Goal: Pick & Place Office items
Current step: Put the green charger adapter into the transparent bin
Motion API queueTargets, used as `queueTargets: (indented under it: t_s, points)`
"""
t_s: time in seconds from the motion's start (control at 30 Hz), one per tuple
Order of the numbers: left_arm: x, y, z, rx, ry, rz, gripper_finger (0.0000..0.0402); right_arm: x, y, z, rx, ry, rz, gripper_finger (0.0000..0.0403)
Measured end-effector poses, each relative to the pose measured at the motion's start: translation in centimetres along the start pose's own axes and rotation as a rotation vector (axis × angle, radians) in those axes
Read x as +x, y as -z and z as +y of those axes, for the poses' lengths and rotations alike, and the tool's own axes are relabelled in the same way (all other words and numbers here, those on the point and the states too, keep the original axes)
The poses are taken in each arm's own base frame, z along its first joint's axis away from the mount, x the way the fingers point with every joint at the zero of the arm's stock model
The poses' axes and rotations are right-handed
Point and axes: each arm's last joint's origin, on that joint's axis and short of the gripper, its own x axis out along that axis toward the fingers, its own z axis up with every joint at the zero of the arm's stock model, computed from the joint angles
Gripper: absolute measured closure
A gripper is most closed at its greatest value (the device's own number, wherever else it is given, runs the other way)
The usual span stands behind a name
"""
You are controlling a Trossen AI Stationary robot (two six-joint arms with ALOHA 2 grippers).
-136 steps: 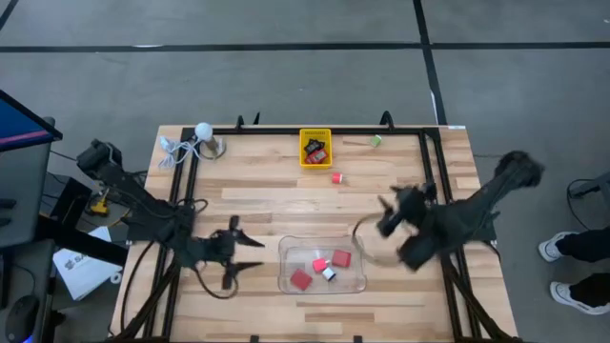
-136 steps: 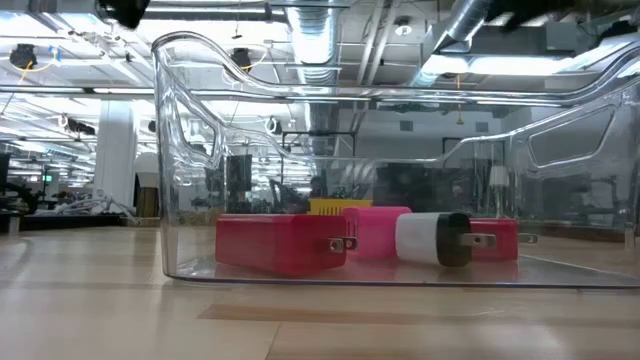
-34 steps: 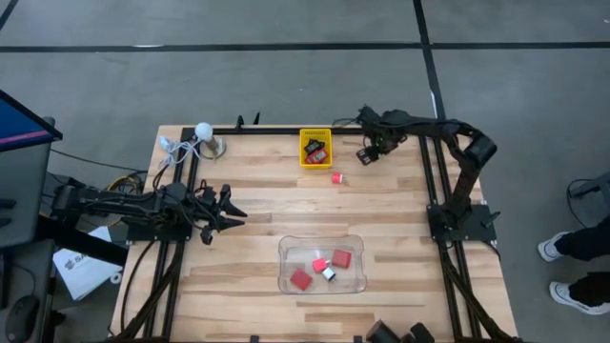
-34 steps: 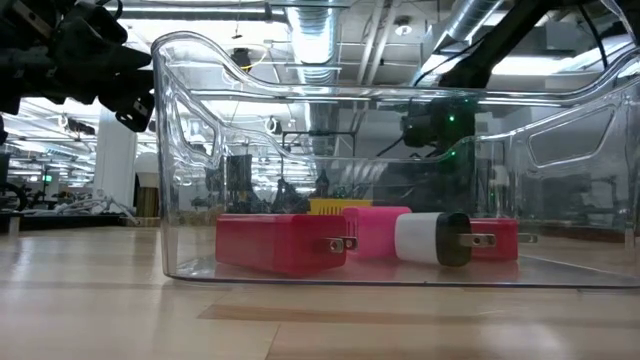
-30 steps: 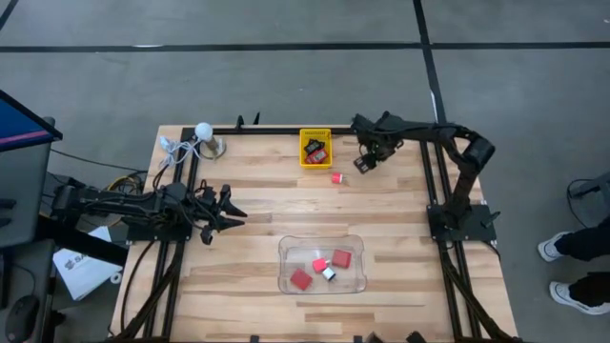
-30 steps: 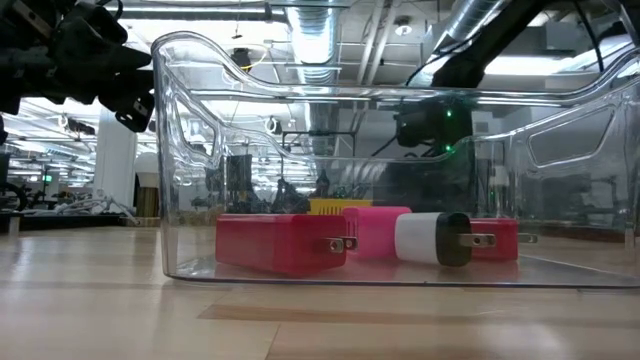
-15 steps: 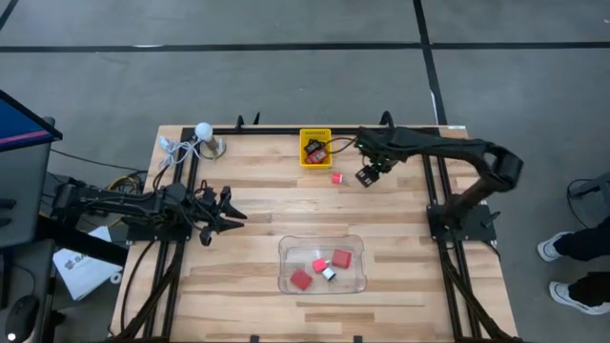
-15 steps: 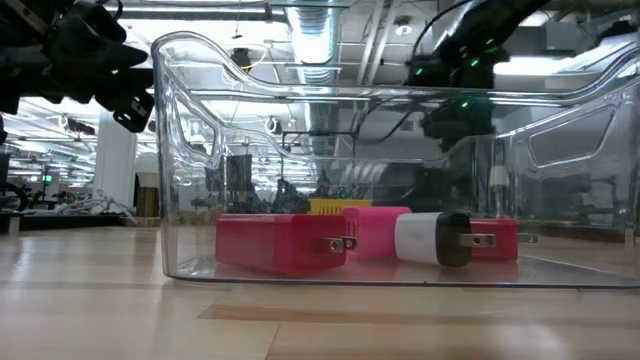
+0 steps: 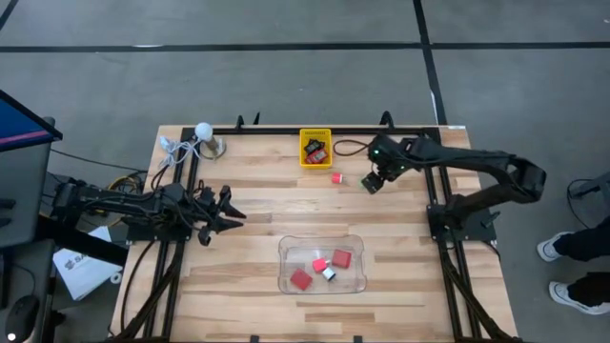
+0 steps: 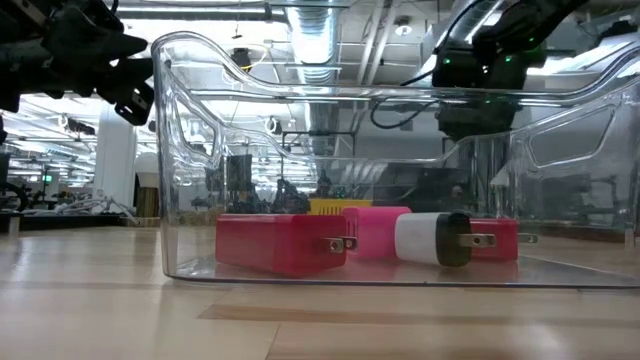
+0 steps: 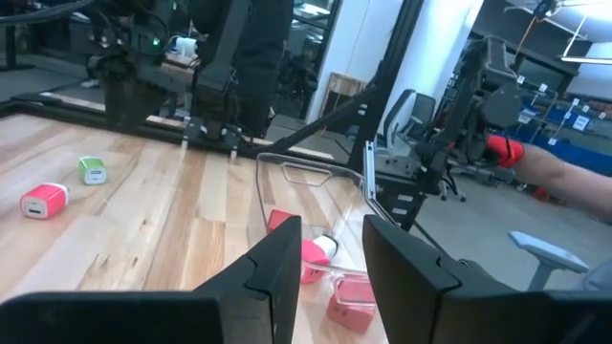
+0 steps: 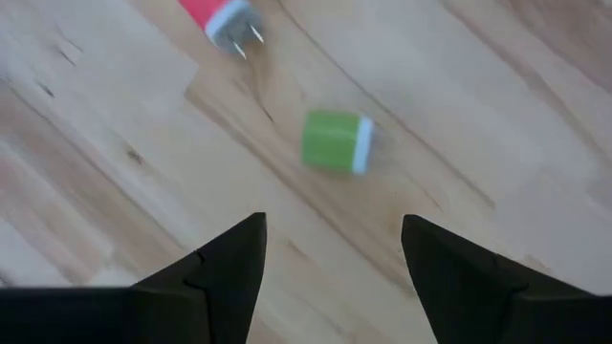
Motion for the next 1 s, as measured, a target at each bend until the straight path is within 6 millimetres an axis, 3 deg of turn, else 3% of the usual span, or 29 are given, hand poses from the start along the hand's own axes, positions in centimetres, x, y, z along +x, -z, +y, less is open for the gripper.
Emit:
queueTargets:
  t_s: [0.17,0.43,0.8,1.0]
  points:
    - [0.0,0.0,0.1,-0.001,-0.022,-0.008,0.0288,1.9,-0.9,0.9,-0.044,0.021,-0.017,0.016]
    - [0.0,-0.1,0.1,-0.045,-0.034,-0.013,0.0288,5.3,-0.7,1.4,-0.069,0.148,0.069,0.016]
    - [0.4,-0.1,-0.4,-0.033,-0.009,-0.034,0.0288,5.6,-1.0,1.6,-0.095,0.177,0.027,0.016]
    - [0.7,0.0,-0.3,-0.032,-0.029,-0.027,0.0288,5.1,-1.2,1.8,-0.225,0.171,0.054,0.016]
